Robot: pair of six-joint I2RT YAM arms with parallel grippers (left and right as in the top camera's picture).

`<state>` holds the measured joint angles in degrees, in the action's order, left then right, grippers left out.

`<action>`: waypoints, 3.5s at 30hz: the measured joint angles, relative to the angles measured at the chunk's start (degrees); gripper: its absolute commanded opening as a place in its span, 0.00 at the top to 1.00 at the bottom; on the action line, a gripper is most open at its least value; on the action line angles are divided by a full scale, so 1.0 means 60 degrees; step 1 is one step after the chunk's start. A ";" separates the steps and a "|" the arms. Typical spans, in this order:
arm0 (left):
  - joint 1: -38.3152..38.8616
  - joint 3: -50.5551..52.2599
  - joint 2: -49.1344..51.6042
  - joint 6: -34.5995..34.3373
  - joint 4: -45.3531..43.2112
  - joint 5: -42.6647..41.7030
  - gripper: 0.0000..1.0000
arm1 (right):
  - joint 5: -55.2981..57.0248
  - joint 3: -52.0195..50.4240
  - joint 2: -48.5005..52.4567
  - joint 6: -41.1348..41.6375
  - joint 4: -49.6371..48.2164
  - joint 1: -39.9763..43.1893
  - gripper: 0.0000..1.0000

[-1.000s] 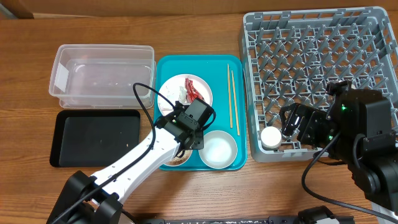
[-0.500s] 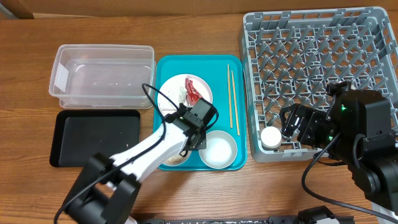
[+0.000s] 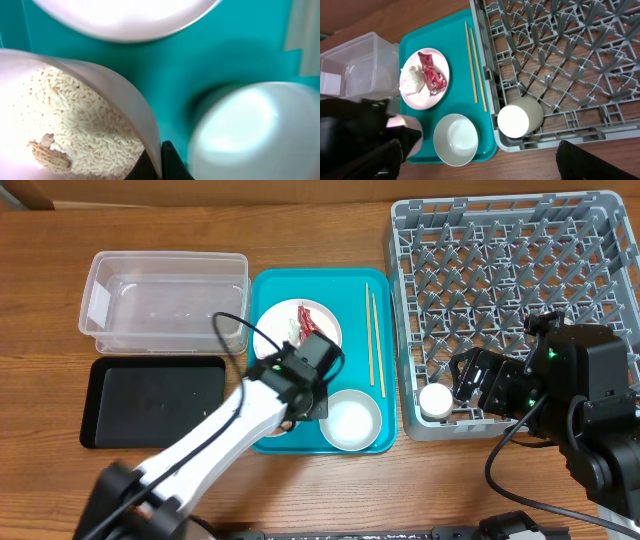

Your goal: Sort waste into correct bins and load items into the dishwasher

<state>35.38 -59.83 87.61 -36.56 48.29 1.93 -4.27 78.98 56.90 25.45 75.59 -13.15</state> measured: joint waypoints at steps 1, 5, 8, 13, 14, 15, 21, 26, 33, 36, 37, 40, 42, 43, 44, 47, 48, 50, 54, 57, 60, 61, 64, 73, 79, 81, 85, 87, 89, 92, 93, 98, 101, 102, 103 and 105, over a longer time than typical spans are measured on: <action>-0.0117 -0.0058 -0.0226 0.0102 0.0022 -0.0182 0.96 | 0.0004 0.0000 0.0000 0.0000 -0.0004 -0.0004 0.00; -0.1515 -0.0222 -0.1304 0.0914 0.0328 -0.1530 0.96 | 0.0007 0.0000 0.0000 0.0004 0.0000 -0.0004 0.00; -0.3249 -0.0237 -0.1566 0.1912 0.0586 -0.3158 0.96 | 0.0004 0.0000 0.0000 -0.0004 -0.0004 -0.0004 0.00; -0.6459 -0.0237 -0.1337 0.4007 0.1381 -0.6284 0.96 | 0.0004 0.0000 0.0000 0.0004 -0.0004 -0.0004 0.00; -0.7078 -0.0237 -0.1220 0.4513 0.1628 -0.6918 0.96 | 0.0004 0.0000 0.0000 0.0004 -0.0007 -0.0004 0.00; -0.7694 -0.0244 -0.1053 0.5049 0.1923 -0.7530 0.96 | 0.0004 0.0000 0.0000 0.0000 0.0000 -0.0004 0.00; -1.0014 -0.0251 0.0605 0.8062 0.3559 -1.0448 0.96 | 0.0007 0.0000 0.0000 0.0004 0.0000 -0.0004 0.00; -1.1041 -0.0251 0.2189 0.9745 0.4623 -1.2193 0.96 | 0.0004 0.0000 0.0000 0.0000 -0.0004 -0.0004 0.00; -1.1759 -0.0251 0.3064 1.1180 0.5643 -1.3107 0.96 | 0.0007 0.0000 0.0000 0.0000 0.0000 -0.0004 0.00; -1.1934 -0.0262 0.3064 1.1967 0.6543 -1.3267 0.96 | 0.0004 0.0000 0.0000 0.0000 0.0000 -0.0004 0.00; -1.1956 -0.0262 0.3064 1.2400 0.6816 -1.3315 0.96 | 0.0007 0.0000 0.0000 0.0000 0.0004 -0.0004 0.00; -1.1959 -0.0262 0.3064 1.3384 0.7322 -1.3366 0.96 | 0.0007 0.0000 0.0000 -0.0004 0.0004 -0.0004 0.00; -1.1959 -0.0262 0.3060 1.4320 0.7879 -1.3464 0.96 | 0.0007 0.0000 0.0000 0.0000 0.0000 -0.0004 0.00; -1.1959 -0.0262 0.3060 1.4695 0.7748 -1.3475 0.96 | 0.0007 0.0000 0.0000 0.0000 0.0004 -0.0004 0.00; -1.1959 -0.0270 0.3064 1.4899 0.7410 -1.3471 0.96 | 0.0000 0.0000 0.0000 0.0000 -0.0004 -0.0004 0.00; -1.1978 -0.0284 0.3067 1.4957 0.7581 -1.3475 0.96 | 0.0004 0.0000 0.0000 -0.0004 0.0004 -0.0004 0.00; -1.1978 -0.0288 0.3067 1.5231 0.7847 -1.3497 0.96 | 0.0007 0.0000 0.0000 0.0000 0.0025 -0.0004 0.00; -1.1985 -0.0288 0.3067 1.5660 0.7894 -1.3511 0.96 | 0.0004 0.0000 0.0000 0.0000 0.0033 -0.0004 0.00; -1.2021 -0.0295 0.3078 1.5697 0.8029 -1.3544 0.96 | 0.0007 0.0000 0.0000 0.0000 0.0029 -0.0004 0.00; -1.2021 -0.0375 0.3089 1.5526 0.7672 -1.3438 0.96 | 0.0004 0.0000 0.0000 0.0004 0.0029 -0.0004 0.00; -1.2010 -0.0441 0.3078 1.5329 0.8069 -1.3413 0.96 | 0.0004 0.0000 0.0000 -0.0004 0.0040 -0.0004 0.00; -1.1952 -0.0448 0.3075 1.5260 0.8062 -1.3366 0.96 | 0.0007 0.0000 0.0000 0.0000 0.0047 -0.0004 0.00; -1.1555 -0.0459 0.2605 1.4906 0.8032 -1.3209 0.96 | 0.0007 0.0000 0.0000 0.0000 0.0047 -0.0004 0.00; -0.9577 -0.0980 -0.0251 1.0684 0.4841 -1.0499 0.96 | 0.0004 0.0000 0.0000 0.0000 0.0044 -0.0004 0.00; -0.5880 -0.0984 -0.0980 0.6564 0.3453 -0.6291 0.96 | -0.0193 0.0000 0.0000 0.0004 0.0066 -0.0004 0.00; -0.4499 -0.0907 -0.0976 0.5319 0.2962 -0.4845 0.96 | -0.0313 0.0000 0.0000 0.0000 0.0117 -0.0004 0.00; -0.2233 -0.0390 -0.0852 0.3381 0.1865 -0.2707 0.96 | -0.0645 -0.0022 0.0087 0.0004 0.0379 -0.0004 0.00; -0.1468 -0.0135 -0.0608 0.2674 0.1457 -0.1982 0.96 | -0.0878 -0.0204 0.0189 -0.0004 0.0430 -0.0004 0.00; -0.0900 0.0095 -0.0197 0.2065 0.1082 -0.1366 0.96 | -0.1133 -0.0546 0.0331 0.0000 0.0492 -0.0015 0.01; -0.0484 0.0175 0.0408 0.1461 0.0831 -0.0765 0.83 | -0.1475 -0.1228 0.0667 0.0007 0.0321 -0.0149 0.02; -0.0426 0.0182 0.0565 0.1304 0.0772 -0.0605 0.82 | -0.1563 -0.1450 0.0772 0.0007 0.0240 -0.0251 0.02; -0.0433 0.0113 0.0780 0.0823 0.0674 -0.0233 0.75 | -0.1810 -0.2386 0.0900 -0.0015 -0.0739 -0.1038 0.09; -0.0550 -0.0295 0.0780 0.0707 0.1260 -0.0142 0.73 | -0.1821 -0.2958 0.0911 -0.0102 -0.1668 -0.1657 0.16; -0.0608 -0.0586 0.0776 0.0670 0.1588 -0.0113 0.73 | -0.1810 -0.3169 0.0922 -0.0113 -0.1985 -0.1858 0.18; -0.0645 -0.0871 0.0776 0.0663 0.1825 -0.0076 0.72 | -0.1807 -0.3384 0.0947 -0.0146 -0.2255 -0.2040 0.20; -0.0670 -0.1563 0.0750 0.0670 0.2182 -0.0022 0.70 | -0.1789 -0.3825 0.1144 -0.0208 -0.2878 -0.2426 0.25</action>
<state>31.35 -69.21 92.12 -32.53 61.39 1.80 -15.00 56.03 63.77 24.21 58.33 -27.70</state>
